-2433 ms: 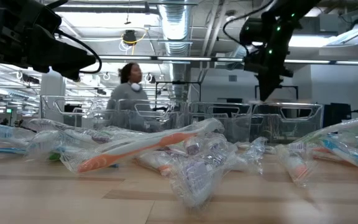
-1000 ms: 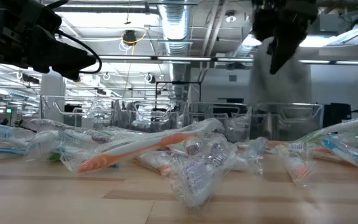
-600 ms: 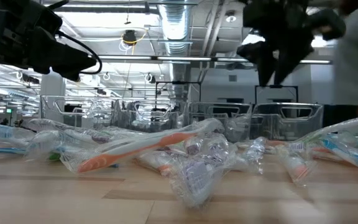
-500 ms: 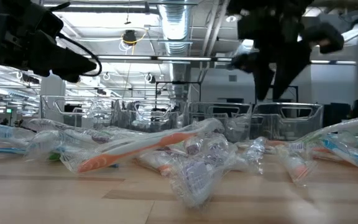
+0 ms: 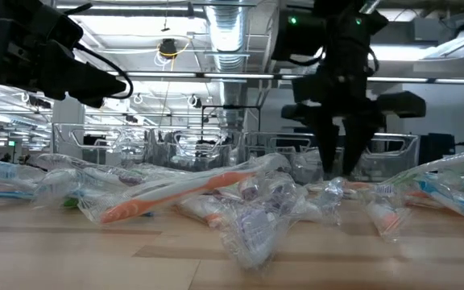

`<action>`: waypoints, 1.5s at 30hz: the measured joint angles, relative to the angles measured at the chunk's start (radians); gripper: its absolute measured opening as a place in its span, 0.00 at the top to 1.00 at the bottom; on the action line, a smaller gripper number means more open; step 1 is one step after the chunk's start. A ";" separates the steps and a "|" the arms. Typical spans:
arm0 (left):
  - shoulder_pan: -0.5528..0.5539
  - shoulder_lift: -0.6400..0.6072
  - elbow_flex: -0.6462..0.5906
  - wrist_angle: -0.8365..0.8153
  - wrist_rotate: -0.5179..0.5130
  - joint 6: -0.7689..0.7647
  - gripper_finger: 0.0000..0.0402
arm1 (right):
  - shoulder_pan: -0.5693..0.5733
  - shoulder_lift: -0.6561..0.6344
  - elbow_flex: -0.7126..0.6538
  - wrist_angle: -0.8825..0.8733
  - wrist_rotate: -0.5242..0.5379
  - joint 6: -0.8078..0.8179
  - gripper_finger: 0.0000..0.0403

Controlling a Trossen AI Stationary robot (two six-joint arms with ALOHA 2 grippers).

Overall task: Pick & Place Toothbrushes
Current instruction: Put the blue toothbrush into the middle right transparent bin

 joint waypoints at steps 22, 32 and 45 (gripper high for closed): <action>0.000 0.000 0.000 0.002 0.000 0.000 0.68 | 0.029 -0.002 0.003 0.039 -0.011 -0.084 0.69; 0.000 0.000 0.000 0.004 0.001 0.000 0.68 | 0.022 -0.001 -0.084 0.212 -0.011 -0.194 0.69; 0.001 0.000 0.000 0.004 0.001 0.000 0.68 | 0.023 -0.001 -0.097 0.165 -0.011 -0.178 0.69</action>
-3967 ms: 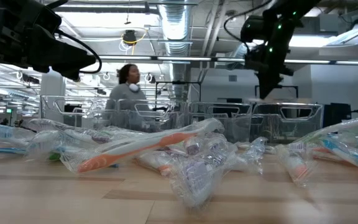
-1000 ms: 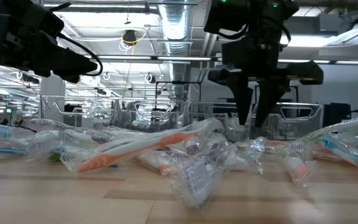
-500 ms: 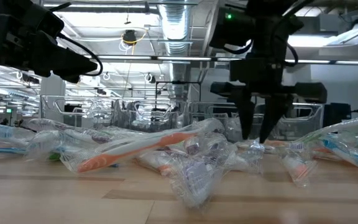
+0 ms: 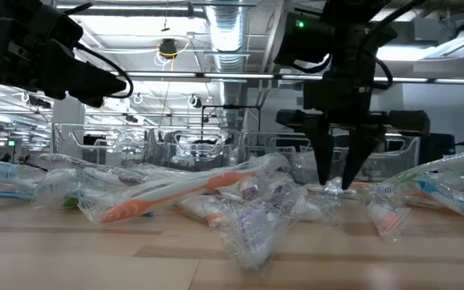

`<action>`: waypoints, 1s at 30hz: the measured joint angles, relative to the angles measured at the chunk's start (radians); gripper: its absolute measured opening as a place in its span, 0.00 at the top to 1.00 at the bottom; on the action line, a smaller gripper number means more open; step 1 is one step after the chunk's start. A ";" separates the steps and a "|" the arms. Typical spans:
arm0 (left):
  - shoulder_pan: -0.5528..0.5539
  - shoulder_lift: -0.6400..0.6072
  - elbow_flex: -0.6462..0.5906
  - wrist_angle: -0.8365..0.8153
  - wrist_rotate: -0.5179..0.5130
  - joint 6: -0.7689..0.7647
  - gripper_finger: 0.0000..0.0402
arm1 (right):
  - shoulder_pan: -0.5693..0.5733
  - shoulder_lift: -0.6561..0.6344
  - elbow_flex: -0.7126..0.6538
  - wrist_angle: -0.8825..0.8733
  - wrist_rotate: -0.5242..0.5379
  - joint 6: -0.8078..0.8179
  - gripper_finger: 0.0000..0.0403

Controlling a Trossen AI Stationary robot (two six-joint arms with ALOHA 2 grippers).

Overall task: Pick & Place Toothbrushes
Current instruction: Put the blue toothbrush into the middle right transparent bin

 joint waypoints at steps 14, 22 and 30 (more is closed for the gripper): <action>0.000 0.000 0.000 0.000 0.000 0.000 0.68 | -0.048 -0.006 -0.091 0.127 -0.034 -0.013 0.70; 0.000 0.000 0.000 0.000 0.000 0.000 0.68 | -0.066 -0.005 -0.097 0.126 -0.065 0.074 0.85; 0.000 0.000 0.000 0.000 0.000 0.000 0.68 | -0.036 -0.003 -0.088 0.133 -0.035 0.138 0.98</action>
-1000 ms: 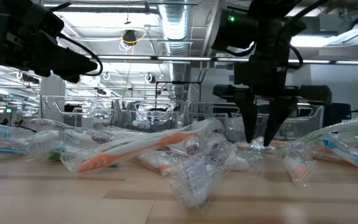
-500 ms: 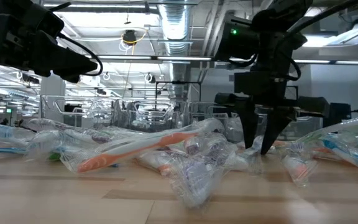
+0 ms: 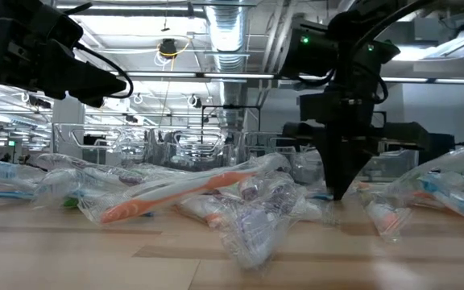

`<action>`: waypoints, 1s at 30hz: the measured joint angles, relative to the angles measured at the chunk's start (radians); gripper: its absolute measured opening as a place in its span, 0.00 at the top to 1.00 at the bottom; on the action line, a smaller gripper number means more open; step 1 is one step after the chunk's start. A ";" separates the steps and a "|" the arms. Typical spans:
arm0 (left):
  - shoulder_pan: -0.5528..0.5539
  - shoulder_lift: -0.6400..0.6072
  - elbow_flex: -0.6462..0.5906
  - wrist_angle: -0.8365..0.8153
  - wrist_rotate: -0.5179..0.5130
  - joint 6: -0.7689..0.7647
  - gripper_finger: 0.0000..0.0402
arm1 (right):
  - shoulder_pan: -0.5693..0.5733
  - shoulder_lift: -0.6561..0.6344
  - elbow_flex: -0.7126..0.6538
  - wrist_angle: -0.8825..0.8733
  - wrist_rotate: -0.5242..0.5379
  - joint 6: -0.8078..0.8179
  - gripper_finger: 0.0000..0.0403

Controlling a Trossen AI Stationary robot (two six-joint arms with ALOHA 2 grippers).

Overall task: Pick & Place Toothbrushes
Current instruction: Put the blue toothbrush into the middle right transparent bin

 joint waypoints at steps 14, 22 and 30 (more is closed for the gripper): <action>0.000 0.000 0.000 -0.001 0.000 0.000 0.68 | 0.099 0.007 0.286 -0.374 0.107 0.186 1.00; 0.000 0.000 0.000 -0.002 0.000 0.000 0.68 | 0.099 -0.015 0.485 -0.676 0.204 0.288 1.00; 0.000 0.000 0.000 -0.003 0.000 0.000 0.68 | -0.017 -0.119 0.580 -0.656 0.348 0.380 1.00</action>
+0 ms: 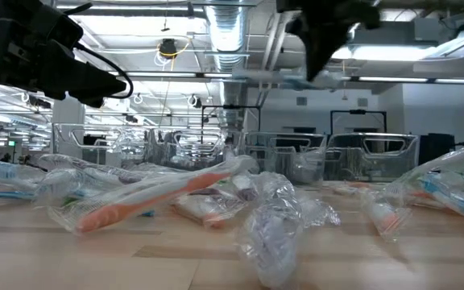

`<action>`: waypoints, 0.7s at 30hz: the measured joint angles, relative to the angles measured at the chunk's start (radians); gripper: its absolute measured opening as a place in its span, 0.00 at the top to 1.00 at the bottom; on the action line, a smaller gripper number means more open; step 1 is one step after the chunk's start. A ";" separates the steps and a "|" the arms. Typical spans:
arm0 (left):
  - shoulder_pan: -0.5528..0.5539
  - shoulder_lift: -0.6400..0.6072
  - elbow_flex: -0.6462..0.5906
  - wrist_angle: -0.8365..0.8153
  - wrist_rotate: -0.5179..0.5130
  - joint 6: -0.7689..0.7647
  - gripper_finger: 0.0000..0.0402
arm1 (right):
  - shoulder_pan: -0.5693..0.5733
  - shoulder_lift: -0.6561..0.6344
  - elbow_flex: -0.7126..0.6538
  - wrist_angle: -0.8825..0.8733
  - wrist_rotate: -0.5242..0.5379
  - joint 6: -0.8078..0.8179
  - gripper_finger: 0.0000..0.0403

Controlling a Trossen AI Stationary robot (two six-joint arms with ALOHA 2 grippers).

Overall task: Pick & Place Toothbrushes
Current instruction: Put the blue toothbrush into the middle right transparent bin

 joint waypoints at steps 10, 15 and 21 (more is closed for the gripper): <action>0.000 0.000 0.000 0.001 0.000 -0.002 0.68 | -0.301 -0.040 0.005 0.281 0.028 0.297 1.00; 0.000 0.000 0.000 0.000 0.000 -0.026 0.68 | -0.435 0.024 0.003 0.314 -0.088 0.328 1.00; -0.001 0.000 0.000 0.000 0.001 -0.029 0.68 | -0.515 0.118 0.002 0.299 -0.151 0.378 1.00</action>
